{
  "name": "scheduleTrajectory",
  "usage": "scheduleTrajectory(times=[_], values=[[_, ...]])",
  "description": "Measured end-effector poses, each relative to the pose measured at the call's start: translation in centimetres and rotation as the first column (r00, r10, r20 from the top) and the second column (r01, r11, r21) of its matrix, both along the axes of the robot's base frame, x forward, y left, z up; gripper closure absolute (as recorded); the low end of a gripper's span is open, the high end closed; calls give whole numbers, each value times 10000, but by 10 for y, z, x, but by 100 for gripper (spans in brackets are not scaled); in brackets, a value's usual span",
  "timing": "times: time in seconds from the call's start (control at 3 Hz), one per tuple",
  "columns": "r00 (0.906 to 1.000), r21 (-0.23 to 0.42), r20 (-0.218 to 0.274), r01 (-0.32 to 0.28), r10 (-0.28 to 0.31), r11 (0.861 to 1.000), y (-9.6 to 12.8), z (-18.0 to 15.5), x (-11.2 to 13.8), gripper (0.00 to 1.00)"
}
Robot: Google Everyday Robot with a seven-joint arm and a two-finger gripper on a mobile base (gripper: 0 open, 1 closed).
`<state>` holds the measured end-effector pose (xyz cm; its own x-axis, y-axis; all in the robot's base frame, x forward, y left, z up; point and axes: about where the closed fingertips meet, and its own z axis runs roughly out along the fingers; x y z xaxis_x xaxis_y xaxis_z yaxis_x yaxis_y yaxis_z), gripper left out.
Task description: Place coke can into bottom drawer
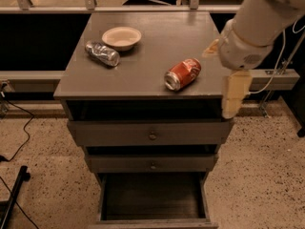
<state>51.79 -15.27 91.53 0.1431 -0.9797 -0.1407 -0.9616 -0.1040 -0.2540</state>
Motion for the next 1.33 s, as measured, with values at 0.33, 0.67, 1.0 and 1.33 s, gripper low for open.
scheduleTrajectory(times=[0.33,0.67,1.0,1.33], values=[[9827,-220,-57,-1853,1852,9824,36,-31,35,0],[9403,-468,-159,-3402,3399,9392,67,-51,68,0],[9403,-469,-159,-3403,3400,9391,67,-51,68,0],[9182,-1031,-146,-3952,3958,9128,61,-45,85,0]])
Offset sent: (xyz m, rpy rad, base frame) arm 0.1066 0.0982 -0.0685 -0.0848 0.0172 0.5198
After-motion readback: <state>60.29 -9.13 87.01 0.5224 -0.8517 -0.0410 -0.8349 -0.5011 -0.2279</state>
